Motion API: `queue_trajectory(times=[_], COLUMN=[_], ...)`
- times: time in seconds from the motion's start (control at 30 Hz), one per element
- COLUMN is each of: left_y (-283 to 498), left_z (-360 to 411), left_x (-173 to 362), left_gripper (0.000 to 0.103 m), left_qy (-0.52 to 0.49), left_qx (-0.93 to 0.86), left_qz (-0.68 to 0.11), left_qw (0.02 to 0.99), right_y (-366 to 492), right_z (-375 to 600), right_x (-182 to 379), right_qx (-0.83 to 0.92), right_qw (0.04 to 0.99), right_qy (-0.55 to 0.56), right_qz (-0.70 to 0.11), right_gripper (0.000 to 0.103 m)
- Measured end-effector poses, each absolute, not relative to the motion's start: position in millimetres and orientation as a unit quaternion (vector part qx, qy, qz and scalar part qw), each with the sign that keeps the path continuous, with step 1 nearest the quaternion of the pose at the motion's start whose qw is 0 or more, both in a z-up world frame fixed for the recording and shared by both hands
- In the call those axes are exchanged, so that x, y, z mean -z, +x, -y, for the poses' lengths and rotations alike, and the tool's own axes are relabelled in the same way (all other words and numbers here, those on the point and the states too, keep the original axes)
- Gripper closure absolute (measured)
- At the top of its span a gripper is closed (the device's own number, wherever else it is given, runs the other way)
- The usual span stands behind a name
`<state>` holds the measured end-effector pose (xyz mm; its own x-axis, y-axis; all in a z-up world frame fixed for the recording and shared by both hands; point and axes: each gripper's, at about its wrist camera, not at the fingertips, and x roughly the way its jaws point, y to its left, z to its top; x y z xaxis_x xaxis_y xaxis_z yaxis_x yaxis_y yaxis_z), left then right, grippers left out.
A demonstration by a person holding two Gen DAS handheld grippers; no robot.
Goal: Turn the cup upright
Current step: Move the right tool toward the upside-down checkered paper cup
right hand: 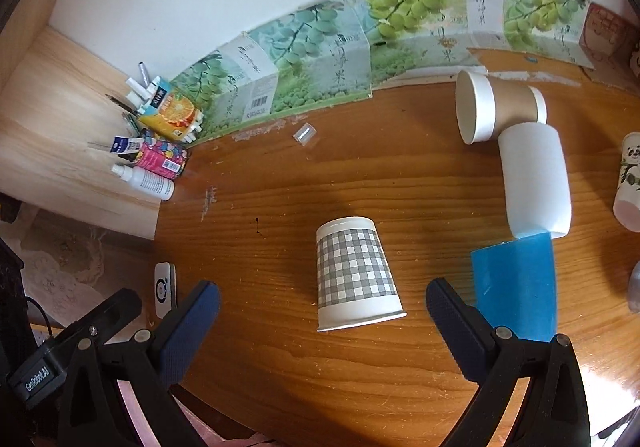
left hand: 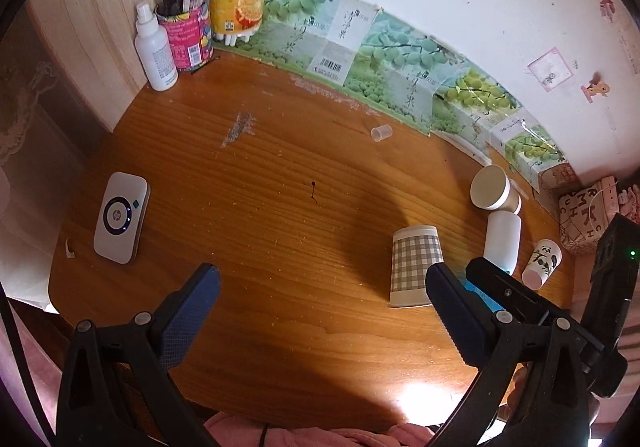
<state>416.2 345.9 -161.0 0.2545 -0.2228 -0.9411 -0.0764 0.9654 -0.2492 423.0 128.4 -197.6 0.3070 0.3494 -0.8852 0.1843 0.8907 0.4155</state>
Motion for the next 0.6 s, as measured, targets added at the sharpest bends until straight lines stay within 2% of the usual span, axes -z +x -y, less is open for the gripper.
queue_trajectory(times=[0.43,0.5,0.6], left_y=[440,441,442], left_z=[-358,-359,-361], left_x=[191,193,194], left_gripper=[0.001,0.001,0.001], left_qy=[-0.109,-0.106,-0.103], left_qx=[0.039,0.041,0.043], left_qz=[-0.661,-0.665,-0.668], left_qw=[0.741,0.738,0.736], right_y=[446,448,449], right_z=[-132,-136,-138], right_x=[261,265,269], right_qx=[-0.014,-0.015,-0.016], right_qw=[0.715,0.711,0.707], right_qy=[0.246,0.242,0.240], right_qz=[-0.654,-0.660,-0.665], right_gripper=[0.000,0.005,0.005])
